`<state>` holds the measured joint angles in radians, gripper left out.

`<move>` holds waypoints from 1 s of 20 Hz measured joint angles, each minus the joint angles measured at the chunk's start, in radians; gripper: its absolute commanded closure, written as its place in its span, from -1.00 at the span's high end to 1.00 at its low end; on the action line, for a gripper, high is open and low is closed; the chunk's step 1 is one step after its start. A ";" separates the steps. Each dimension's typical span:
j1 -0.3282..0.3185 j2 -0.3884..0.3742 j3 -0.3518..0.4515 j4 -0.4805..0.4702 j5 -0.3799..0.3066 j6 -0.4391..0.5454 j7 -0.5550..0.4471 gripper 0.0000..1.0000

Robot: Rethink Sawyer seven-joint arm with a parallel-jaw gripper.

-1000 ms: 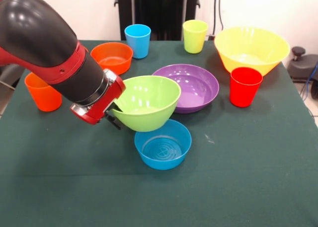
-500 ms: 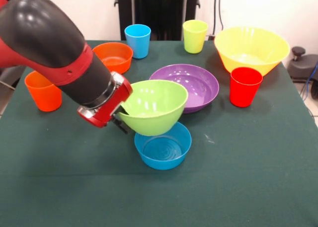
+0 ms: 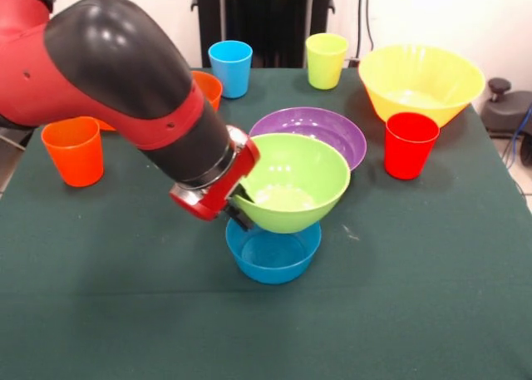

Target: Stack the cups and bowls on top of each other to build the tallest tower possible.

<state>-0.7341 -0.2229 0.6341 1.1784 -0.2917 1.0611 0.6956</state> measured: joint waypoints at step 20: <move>0.053 -0.003 -0.026 -0.030 -0.002 -0.004 0.000 -1.00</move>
<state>-0.6815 -0.2260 0.6078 1.1487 -0.2938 1.0572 0.6956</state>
